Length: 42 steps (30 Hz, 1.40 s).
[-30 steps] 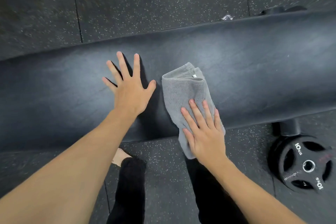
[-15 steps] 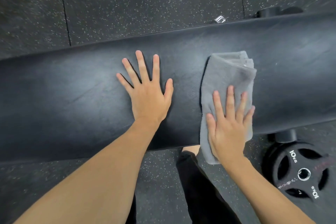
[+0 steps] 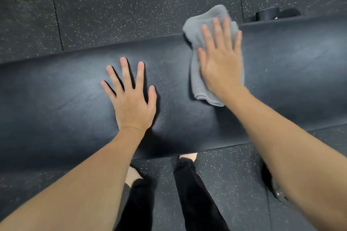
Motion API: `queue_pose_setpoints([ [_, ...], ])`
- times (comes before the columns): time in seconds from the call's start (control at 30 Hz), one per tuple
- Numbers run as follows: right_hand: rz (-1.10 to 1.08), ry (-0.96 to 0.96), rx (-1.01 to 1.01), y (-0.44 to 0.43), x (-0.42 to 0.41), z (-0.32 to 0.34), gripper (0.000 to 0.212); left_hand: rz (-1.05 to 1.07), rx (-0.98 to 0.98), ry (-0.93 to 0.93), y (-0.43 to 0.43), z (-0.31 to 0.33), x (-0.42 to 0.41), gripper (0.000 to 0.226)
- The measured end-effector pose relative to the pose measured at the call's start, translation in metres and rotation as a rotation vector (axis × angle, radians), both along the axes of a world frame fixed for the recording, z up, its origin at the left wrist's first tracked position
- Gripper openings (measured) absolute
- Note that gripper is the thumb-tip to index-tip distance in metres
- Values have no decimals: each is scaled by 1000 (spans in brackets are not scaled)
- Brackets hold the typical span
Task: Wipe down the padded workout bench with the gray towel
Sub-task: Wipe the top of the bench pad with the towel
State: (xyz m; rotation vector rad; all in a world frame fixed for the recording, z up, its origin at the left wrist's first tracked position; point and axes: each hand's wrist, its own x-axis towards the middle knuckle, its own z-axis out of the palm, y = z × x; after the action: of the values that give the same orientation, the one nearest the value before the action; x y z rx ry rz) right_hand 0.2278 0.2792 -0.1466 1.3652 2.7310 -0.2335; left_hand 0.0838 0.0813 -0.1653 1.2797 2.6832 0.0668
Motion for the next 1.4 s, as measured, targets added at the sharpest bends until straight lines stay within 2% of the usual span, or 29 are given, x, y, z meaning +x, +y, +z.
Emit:
queue_pose_setpoints([
  [0.13, -104, 20, -38, 13, 55, 4, 57, -5, 17, 19, 0, -2, 0, 63],
  [0.3, -138, 39, -41, -11, 32, 8, 56, -13, 29, 18, 0, -4, 0, 65],
  [0.5, 26, 83, -53, -133, 8, -5, 65, -26, 47, 8, -2, -3, -1, 64],
  [0.67, 139, 43, -25, -167, 74, -15, 64, -34, 34, 5, 1, 1, 1, 64],
  [0.77, 171, 20, 18, -152, 133, -16, 61, 41, 50, 10, 1, 7, 8, 64],
  [0.87, 74, 31, 30, -120, 184, -11, 58, 95, 111, 19, 27, 15, 39, 64],
  [0.97, -53, -5, -10, -77, 218, -3, 57, 78, 172, -94, 86, 19, 87, 65],
  [1.03, -157, 18, -2, -72, 214, -1, 58, 71, 147, -112, 109, 20, 109, 64],
  [1.1, -202, 26, 1, -73, 206, -1, 58, 88, 96, -42, 119, 13, 124, 65],
  [1.27, -190, 33, -15, -46, 175, -8, 63, 122, 111, 48, 123, 0, 128, 66],
  [1.4, -111, 82, -14, -8, 113, -7, 67, 115, 115, 48, 124, 0, 130, 65],
])
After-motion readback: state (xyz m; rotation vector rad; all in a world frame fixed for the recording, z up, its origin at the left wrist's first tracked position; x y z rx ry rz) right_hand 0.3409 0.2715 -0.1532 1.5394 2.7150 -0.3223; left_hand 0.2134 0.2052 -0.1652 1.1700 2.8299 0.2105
